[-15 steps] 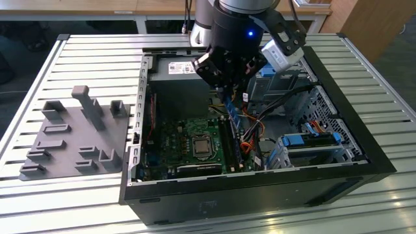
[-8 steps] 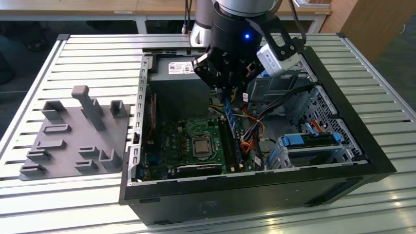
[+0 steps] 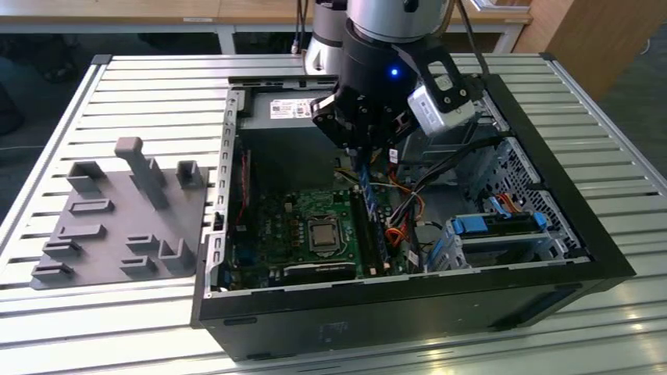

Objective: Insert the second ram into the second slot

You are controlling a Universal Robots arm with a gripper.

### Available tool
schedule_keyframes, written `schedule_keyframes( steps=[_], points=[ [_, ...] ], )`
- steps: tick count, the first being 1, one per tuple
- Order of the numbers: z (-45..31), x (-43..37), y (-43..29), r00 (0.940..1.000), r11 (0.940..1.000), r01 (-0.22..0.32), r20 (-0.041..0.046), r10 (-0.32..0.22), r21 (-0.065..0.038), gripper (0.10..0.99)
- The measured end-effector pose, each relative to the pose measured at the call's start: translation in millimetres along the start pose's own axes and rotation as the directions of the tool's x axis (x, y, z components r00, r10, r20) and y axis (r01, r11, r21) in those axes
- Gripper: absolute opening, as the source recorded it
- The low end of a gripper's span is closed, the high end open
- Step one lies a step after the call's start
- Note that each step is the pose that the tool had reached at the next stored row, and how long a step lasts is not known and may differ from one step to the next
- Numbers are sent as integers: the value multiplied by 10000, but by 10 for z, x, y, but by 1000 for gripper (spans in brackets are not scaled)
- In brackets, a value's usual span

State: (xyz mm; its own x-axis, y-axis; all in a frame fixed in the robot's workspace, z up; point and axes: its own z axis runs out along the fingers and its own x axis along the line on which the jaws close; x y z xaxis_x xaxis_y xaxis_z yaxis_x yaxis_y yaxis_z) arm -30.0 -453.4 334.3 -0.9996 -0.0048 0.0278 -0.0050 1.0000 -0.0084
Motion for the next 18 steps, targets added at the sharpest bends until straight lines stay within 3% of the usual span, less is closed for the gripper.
schedule_keyframes(
  steps=[3, 18],
  points=[
    [53, -11, 0, 9997, 9997, -228, -2, 228, -6, 137],
    [323, -115, 2, 9994, 9994, -334, -3, 334, -14, 137]
  ],
)
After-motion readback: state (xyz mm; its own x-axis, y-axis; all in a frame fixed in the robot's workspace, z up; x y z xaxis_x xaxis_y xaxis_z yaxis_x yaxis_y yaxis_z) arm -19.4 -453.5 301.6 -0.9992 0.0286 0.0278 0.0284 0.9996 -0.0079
